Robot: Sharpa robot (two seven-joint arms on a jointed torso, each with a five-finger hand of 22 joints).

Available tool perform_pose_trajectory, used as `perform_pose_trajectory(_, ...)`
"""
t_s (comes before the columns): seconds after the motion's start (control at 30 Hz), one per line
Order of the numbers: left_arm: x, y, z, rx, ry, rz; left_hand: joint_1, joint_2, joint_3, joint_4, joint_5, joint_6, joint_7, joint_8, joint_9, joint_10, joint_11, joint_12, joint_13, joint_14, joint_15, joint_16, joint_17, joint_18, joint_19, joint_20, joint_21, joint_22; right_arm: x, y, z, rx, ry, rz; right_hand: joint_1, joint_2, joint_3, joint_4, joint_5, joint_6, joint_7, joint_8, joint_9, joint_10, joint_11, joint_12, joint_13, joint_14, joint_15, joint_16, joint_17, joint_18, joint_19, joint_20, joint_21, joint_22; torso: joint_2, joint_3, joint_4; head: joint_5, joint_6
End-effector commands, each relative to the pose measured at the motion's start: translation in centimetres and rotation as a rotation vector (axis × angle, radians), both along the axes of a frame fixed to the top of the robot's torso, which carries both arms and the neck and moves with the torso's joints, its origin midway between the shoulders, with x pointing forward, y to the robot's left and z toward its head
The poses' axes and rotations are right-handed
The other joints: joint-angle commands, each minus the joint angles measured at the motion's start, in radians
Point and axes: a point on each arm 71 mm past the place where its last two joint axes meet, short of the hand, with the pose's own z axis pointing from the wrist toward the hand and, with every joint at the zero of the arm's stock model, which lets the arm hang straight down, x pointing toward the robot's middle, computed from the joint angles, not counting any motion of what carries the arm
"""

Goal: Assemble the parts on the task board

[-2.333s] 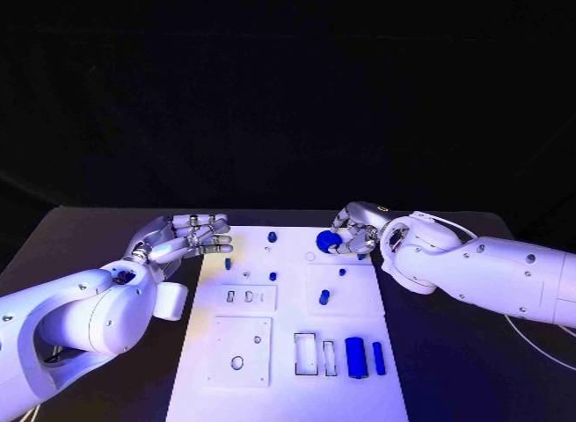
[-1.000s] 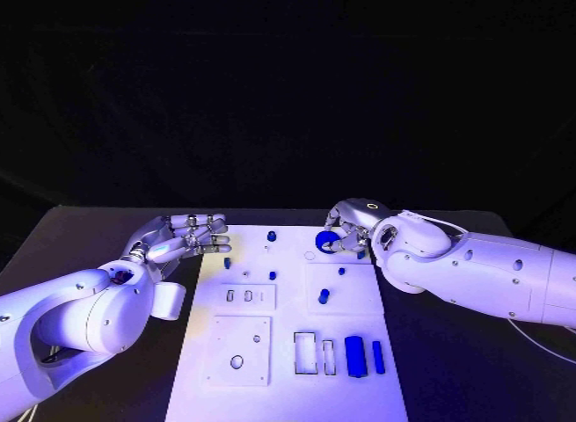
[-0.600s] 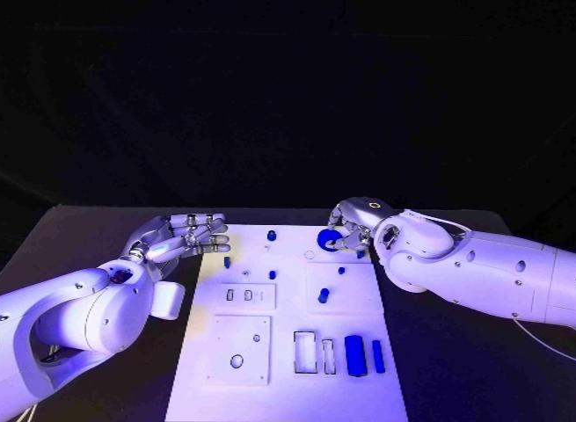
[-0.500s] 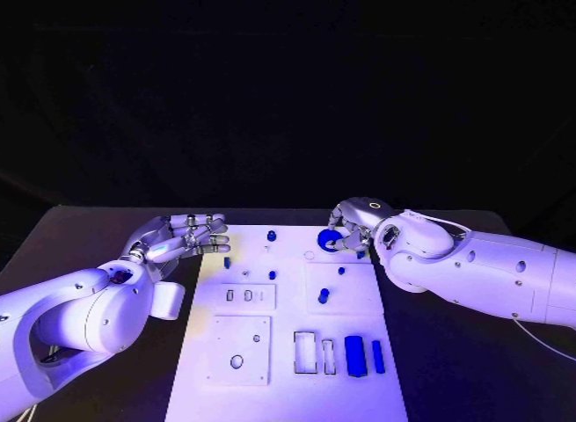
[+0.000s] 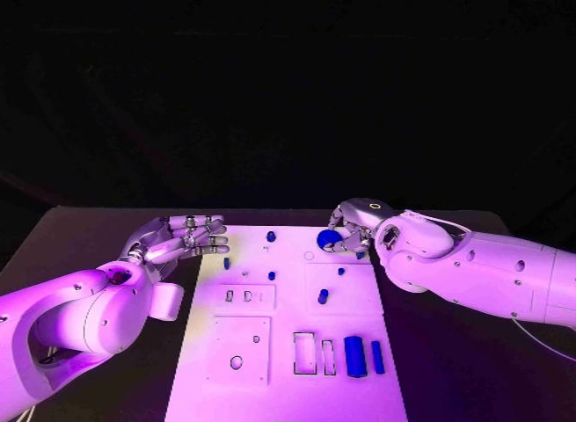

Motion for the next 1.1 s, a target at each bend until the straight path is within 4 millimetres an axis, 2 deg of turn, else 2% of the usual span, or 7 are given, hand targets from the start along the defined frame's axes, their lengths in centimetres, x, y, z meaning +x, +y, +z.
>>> perform_pose_trajectory(0.03, -0.07, -0.2, 0.08, -0.005, -0.003, -0.02, -0.005, 0.003, -0.001, -0.006, -0.004, 0.0, 0.005, -0.007, -0.001, -0.004, 0.002, -0.006, 0.0, -0.003, 0.003, -0.006, 0.002, 0.016, -0.007, 0.0, 0.004, 0.002, 0.02, -0.1, -0.33, -0.012, 0.036, -0.004, -0.012, 0.002, -0.008, -0.002, 0.013, -0.008, 0.001, -0.006, -0.002, 0.013, 0.01, -0.003, 0.143, 0.102, 0.005, 0.003, 0.238, -0.008, 0.089, 0.004, -0.007, 0.246, 0.0, -0.0006, -0.0001, 0.0, -0.002)
perform_pose_trajectory(0.33, -0.06, -0.19, 0.08, -0.005, -0.002, -0.021, -0.008, 0.003, -0.002, -0.005, -0.004, 0.0, 0.006, -0.008, -0.001, -0.004, 0.003, -0.007, 0.0, -0.004, 0.004, -0.008, 0.002, 0.015, -0.01, 0.001, 0.004, 0.002, 0.08, -0.18, -0.46, -0.007, 0.055, -0.006, -0.011, 0.023, -0.007, -0.003, 0.052, 0.001, -0.002, -0.003, 0.0, 0.018, 0.008, 0.003, 0.149, 0.102, 0.003, 0.004, 0.24, -0.009, 0.09, 0.003, -0.006, 0.247, 0.0, -0.0003, 0.0003, -0.001, -0.003)
perform_pose_trajectory(0.63, -0.05, -0.15, 0.07, -0.005, -0.002, -0.021, -0.009, 0.003, -0.003, -0.005, -0.004, 0.0, 0.006, -0.008, -0.001, -0.004, 0.003, -0.008, 0.0, -0.004, 0.004, -0.008, 0.002, 0.015, -0.011, 0.001, 0.004, 0.002, 0.11, -0.08, -0.55, 0.003, 0.066, 0.002, -0.003, 0.079, 0.018, -0.007, 0.076, 0.025, -0.008, 0.003, 0.002, 0.027, 0.002, 0.014, 0.161, 0.103, -0.002, 0.005, 0.243, -0.009, 0.092, 0.0, -0.004, 0.25, 0.0, -0.0001, 0.0002, 0.0, -0.003)
perform_pose_trajectory(0.7, -0.05, -0.14, 0.07, -0.004, -0.001, -0.02, -0.009, 0.003, -0.003, -0.005, -0.004, 0.0, 0.006, -0.008, -0.001, -0.004, 0.003, -0.008, 0.0, -0.004, 0.004, -0.008, 0.002, 0.015, -0.011, 0.001, 0.004, 0.002, 0.12, -0.09, -0.53, 0.005, 0.063, 0.002, 0.021, 0.093, 0.032, -0.012, 0.046, 0.038, -0.012, 0.005, 0.003, 0.029, -0.002, 0.017, 0.164, 0.103, -0.005, 0.005, 0.243, -0.009, 0.092, -0.003, -0.004, 0.25, 0.0, -0.0003, 0.0004, 0.0, -0.003)
perform_pose_trajectory(0.83, -0.05, -0.13, 0.06, -0.004, -0.001, -0.02, -0.01, 0.004, -0.003, -0.004, -0.004, 0.0, 0.006, -0.009, -0.001, -0.004, 0.003, -0.008, 0.0, -0.004, 0.004, -0.008, 0.002, 0.015, -0.012, 0.002, 0.004, 0.002, 0.13, -0.1, -0.46, 0.009, 0.052, 0.002, 0.095, 0.103, 0.099, -0.024, -0.143, 0.059, -0.019, 0.001, 0.001, 0.033, -0.009, 0.021, 0.169, 0.103, -0.012, 0.006, 0.246, -0.01, 0.094, -0.012, -0.002, 0.252, 0.0, -0.0004, 0.0, 0.0, -0.004)
perform_pose_trajectory(0.9, -0.05, -0.12, 0.06, -0.004, 0.0, -0.02, -0.01, 0.004, -0.003, -0.004, -0.004, 0.0, 0.006, -0.009, -0.001, -0.004, 0.003, -0.008, 0.0, -0.004, 0.004, -0.008, 0.002, 0.015, -0.012, 0.002, 0.004, 0.002, 0.12, -0.1, -0.42, 0.011, 0.045, 0.002, 0.112, 0.096, 0.124, -0.026, -0.167, 0.067, -0.02, 0.001, 0.0, 0.034, -0.01, 0.022, 0.171, 0.104, -0.014, 0.006, 0.247, -0.01, 0.095, -0.012, -0.001, 0.253, 0.0, -0.0004, -0.0001, 0.0, -0.005)
perform_pose_trajectory(1.1, -0.03, -0.09, 0.04, -0.003, 0.001, -0.02, -0.009, 0.005, -0.003, -0.005, -0.004, 0.0, 0.005, -0.009, -0.001, -0.005, 0.003, -0.009, 0.0, -0.004, 0.004, -0.009, 0.002, 0.015, -0.013, 0.002, 0.005, 0.002, 0.05, 0.04, -0.23, 0.022, 0.017, 0.007, 0.125, 0.069, 0.163, -0.023, -0.186, 0.076, -0.021, -0.004, -0.002, 0.036, -0.011, 0.024, 0.173, 0.104, -0.014, 0.007, 0.249, -0.011, 0.097, -0.013, 0.001, 0.255, 0.0, -0.0005, 0.0, 0.0, -0.005)
